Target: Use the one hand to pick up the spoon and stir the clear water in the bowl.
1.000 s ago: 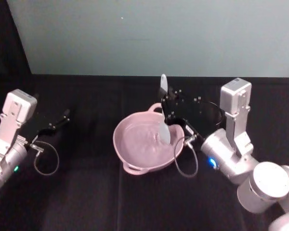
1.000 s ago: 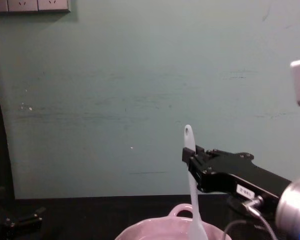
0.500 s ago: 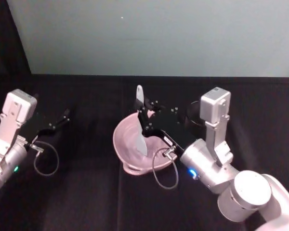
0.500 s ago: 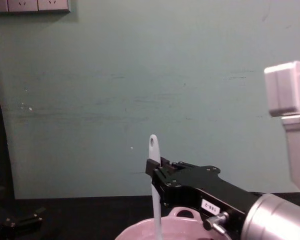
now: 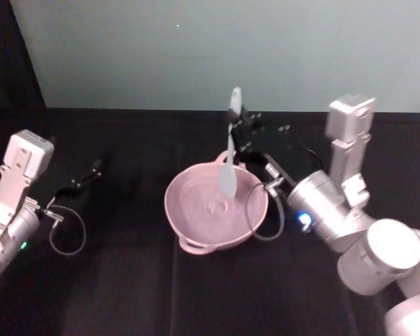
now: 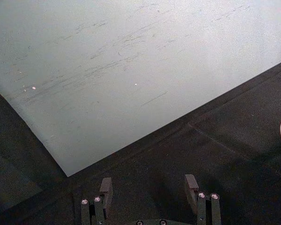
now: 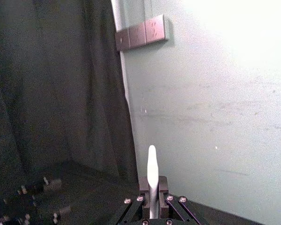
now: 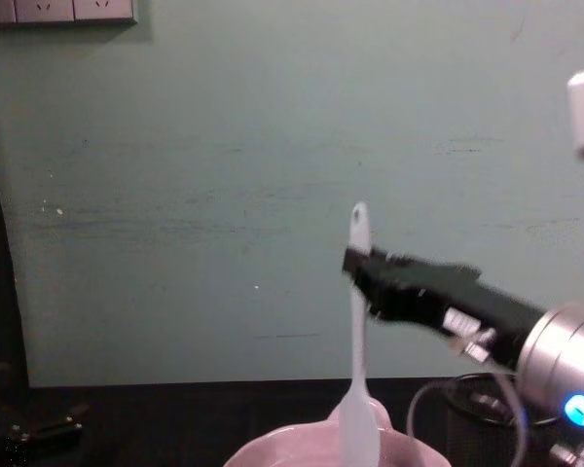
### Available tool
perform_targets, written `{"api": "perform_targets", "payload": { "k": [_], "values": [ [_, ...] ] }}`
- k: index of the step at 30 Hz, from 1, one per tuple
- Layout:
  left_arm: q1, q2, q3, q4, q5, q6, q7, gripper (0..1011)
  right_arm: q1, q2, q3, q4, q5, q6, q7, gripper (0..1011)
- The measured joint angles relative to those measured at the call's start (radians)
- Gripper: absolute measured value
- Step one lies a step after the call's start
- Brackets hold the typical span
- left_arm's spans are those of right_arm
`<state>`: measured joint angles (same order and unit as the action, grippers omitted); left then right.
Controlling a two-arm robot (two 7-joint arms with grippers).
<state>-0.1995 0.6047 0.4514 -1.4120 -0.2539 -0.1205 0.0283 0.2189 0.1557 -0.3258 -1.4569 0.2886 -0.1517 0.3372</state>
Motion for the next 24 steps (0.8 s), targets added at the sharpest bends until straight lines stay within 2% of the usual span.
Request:
{"api": "perform_targets", "payload": {
  "k": [7, 9, 10, 11, 14, 19, 21, 24],
  "values": [
    [0.000, 0.000, 0.000, 0.000, 0.000, 0.000, 0.000, 1011, -0.034, 0.058, 0.067, -0.152, 0.135, 0.097, 0.039, 110],
    [0.000, 0.000, 0.000, 0.000, 0.000, 0.000, 0.000, 1011, -0.044, 0.084, 0.105, -0.200, 0.208, 0.141, 0.056, 110],
    [0.000, 0.000, 0.000, 0.000, 0.000, 0.000, 0.000, 1011, -0.044, 0.084, 0.105, -0.200, 0.208, 0.141, 0.056, 110],
    [0.000, 0.000, 0.000, 0.000, 0.000, 0.000, 0.000, 1011, -0.048, 0.096, 0.126, -0.218, 0.241, 0.157, 0.062, 110],
    [0.000, 0.000, 0.000, 0.000, 0.000, 0.000, 0.000, 1011, -0.060, 0.118, 0.166, -0.251, 0.298, 0.181, 0.071, 111],
    [0.000, 0.000, 0.000, 0.000, 0.000, 0.000, 0.000, 1011, -0.079, 0.149, 0.218, -0.284, 0.367, 0.205, 0.079, 111],
    [0.000, 0.000, 0.000, 0.000, 0.000, 0.000, 0.000, 1011, -0.083, 0.163, 0.241, -0.285, 0.392, 0.213, 0.079, 111],
    [0.000, 0.000, 0.000, 0.000, 0.000, 0.000, 0.000, 1011, -0.079, 0.174, 0.254, -0.272, 0.412, 0.221, 0.079, 110]
  ]
}}
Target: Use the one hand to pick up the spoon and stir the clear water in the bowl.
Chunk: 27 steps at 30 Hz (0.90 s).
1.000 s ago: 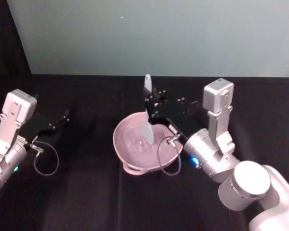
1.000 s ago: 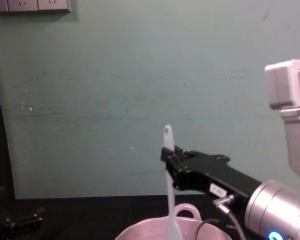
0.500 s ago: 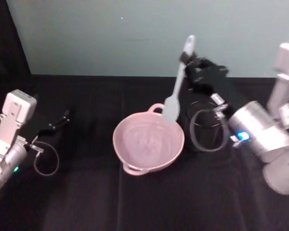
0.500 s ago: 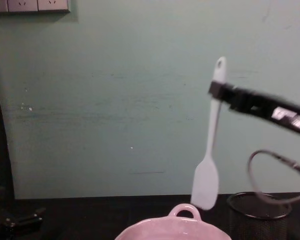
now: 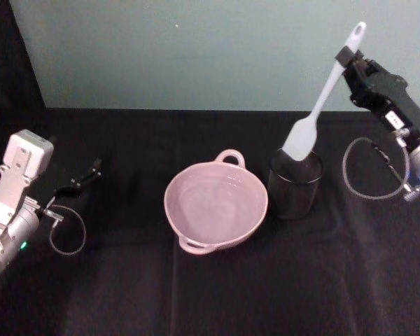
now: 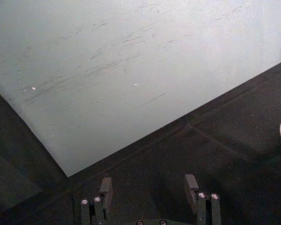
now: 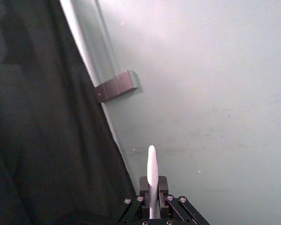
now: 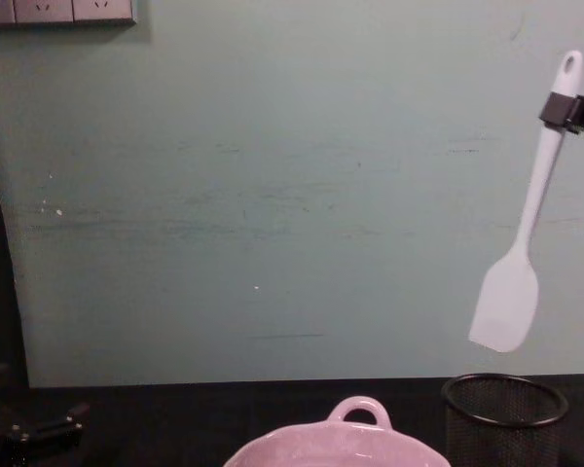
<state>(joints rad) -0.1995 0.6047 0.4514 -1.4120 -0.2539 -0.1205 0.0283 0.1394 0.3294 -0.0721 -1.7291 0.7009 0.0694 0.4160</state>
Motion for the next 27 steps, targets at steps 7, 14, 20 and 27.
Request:
{"api": "perform_targets", "payload": {
  "k": [7, 14, 20, 27],
  "values": [
    [0.000, 0.000, 0.000, 0.000, 0.000, 0.000, 0.000, 1011, 0.046, 0.023, -0.006, 0.104, 0.038, 0.016, 0.014, 110],
    [0.000, 0.000, 0.000, 0.000, 0.000, 0.000, 0.000, 1011, 0.093, 0.030, -0.042, 0.224, 0.047, 0.008, 0.034, 110],
    [0.000, 0.000, 0.000, 0.000, 0.000, 0.000, 0.000, 1011, 0.120, 0.034, -0.072, 0.310, 0.066, 0.005, 0.063, 110],
    [0.000, 0.000, 0.000, 0.000, 0.000, 0.000, 0.000, 1011, 0.130, 0.041, -0.097, 0.371, 0.084, -0.006, 0.088, 110]
  ]
}}
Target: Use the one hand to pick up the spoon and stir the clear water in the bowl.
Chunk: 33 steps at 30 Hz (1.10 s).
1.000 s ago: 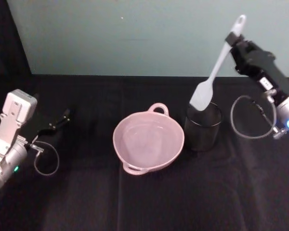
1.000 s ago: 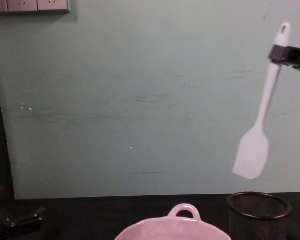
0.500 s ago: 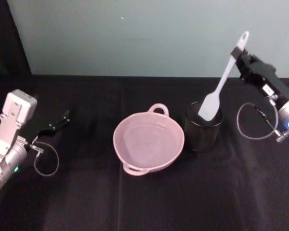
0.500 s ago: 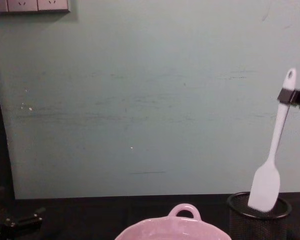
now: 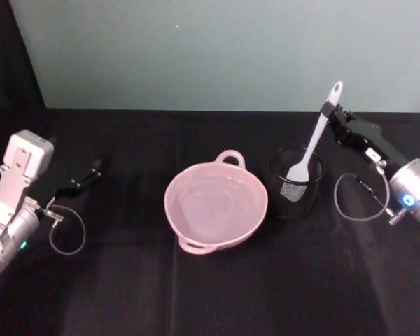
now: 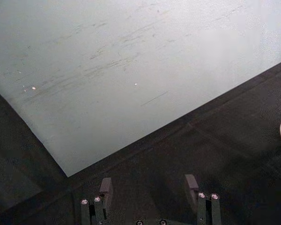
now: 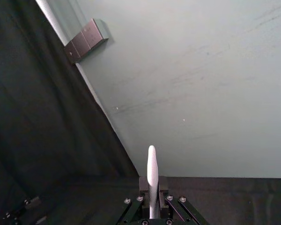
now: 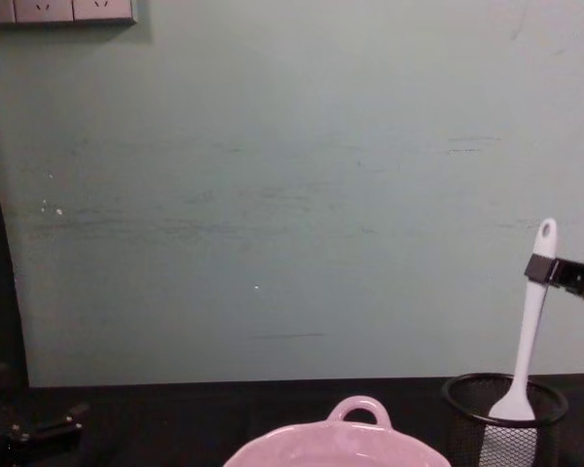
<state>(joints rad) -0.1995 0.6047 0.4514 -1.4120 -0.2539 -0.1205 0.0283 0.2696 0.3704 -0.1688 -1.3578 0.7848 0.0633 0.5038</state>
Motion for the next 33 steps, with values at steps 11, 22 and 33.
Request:
{"api": "perform_targets", "payload": {
  "k": [11, 22, 33],
  "values": [
    [0.000, 0.000, 0.000, 0.000, 0.000, 0.000, 0.000, 1011, 0.019, 0.006, -0.028, 0.066, 0.027, -0.023, 0.018, 111],
    [0.000, 0.000, 0.000, 0.000, 0.000, 0.000, 0.000, 1011, 0.037, 0.016, -0.049, 0.105, 0.062, -0.028, 0.022, 111],
    [0.000, 0.000, 0.000, 0.000, 0.000, 0.000, 0.000, 1011, 0.057, 0.027, -0.075, 0.136, 0.085, -0.036, 0.035, 110]
  ]
}}
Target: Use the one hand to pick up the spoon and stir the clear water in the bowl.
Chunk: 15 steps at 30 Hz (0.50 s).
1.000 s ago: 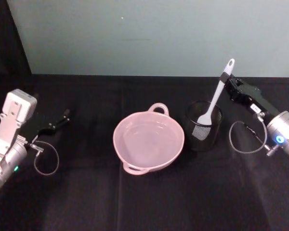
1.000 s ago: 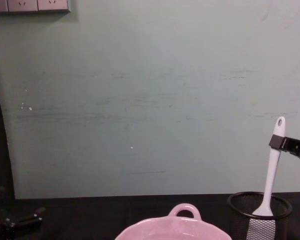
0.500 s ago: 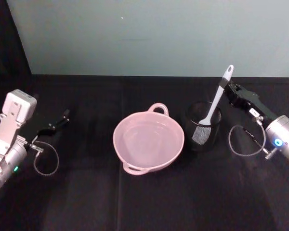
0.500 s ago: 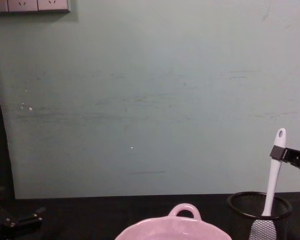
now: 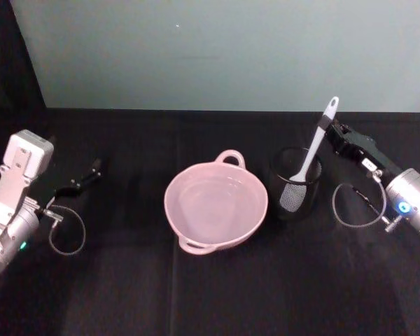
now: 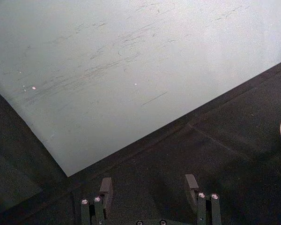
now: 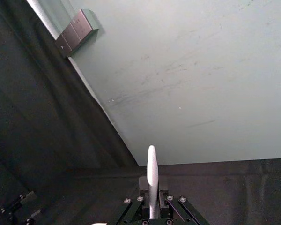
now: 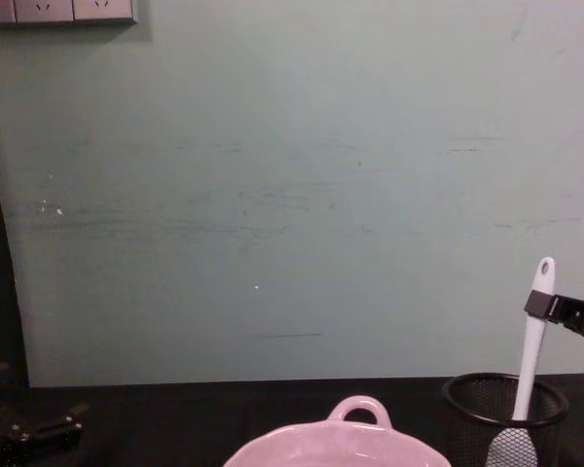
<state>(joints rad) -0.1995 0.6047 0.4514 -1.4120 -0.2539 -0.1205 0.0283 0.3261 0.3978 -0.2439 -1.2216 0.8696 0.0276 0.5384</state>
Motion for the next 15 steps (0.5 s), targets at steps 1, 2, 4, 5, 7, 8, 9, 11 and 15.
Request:
{"api": "perform_targets", "payload": {
  "k": [1, 2, 4, 5, 7, 8, 9, 11, 15],
  "values": [
    [0.000, 0.000, 0.000, 0.000, 0.000, 0.000, 0.000, 1011, 0.004, 0.001, -0.004, 0.006, 0.002, 0.000, 0.000, 110],
    [0.000, 0.000, 0.000, 0.000, 0.000, 0.000, 0.000, 1011, 0.005, 0.002, -0.006, 0.009, 0.003, 0.000, 0.000, 110],
    [0.000, 0.000, 0.000, 0.000, 0.000, 0.000, 0.000, 1011, 0.008, 0.003, -0.009, 0.013, 0.004, 0.000, -0.002, 110],
    [0.000, 0.000, 0.000, 0.000, 0.000, 0.000, 0.000, 1011, 0.008, 0.002, -0.009, 0.013, 0.004, 0.000, -0.002, 110],
    [0.000, 0.000, 0.000, 0.000, 0.000, 0.000, 0.000, 1011, 0.008, 0.002, -0.008, 0.012, 0.004, 0.000, -0.002, 110],
    [0.000, 0.000, 0.000, 0.000, 0.000, 0.000, 0.000, 1011, 0.007, 0.002, -0.008, 0.011, 0.004, 0.000, -0.002, 110],
    [0.000, 0.000, 0.000, 0.000, 0.000, 0.000, 0.000, 1011, 0.007, 0.002, -0.007, 0.011, 0.004, 0.001, -0.002, 110],
    [0.000, 0.000, 0.000, 0.000, 0.000, 0.000, 0.000, 1011, 0.006, 0.002, -0.007, 0.010, 0.004, 0.001, -0.002, 110],
    [0.000, 0.000, 0.000, 0.000, 0.000, 0.000, 0.000, 1011, 0.005, 0.001, -0.006, 0.008, 0.003, 0.001, -0.002, 160]
  ]
}}
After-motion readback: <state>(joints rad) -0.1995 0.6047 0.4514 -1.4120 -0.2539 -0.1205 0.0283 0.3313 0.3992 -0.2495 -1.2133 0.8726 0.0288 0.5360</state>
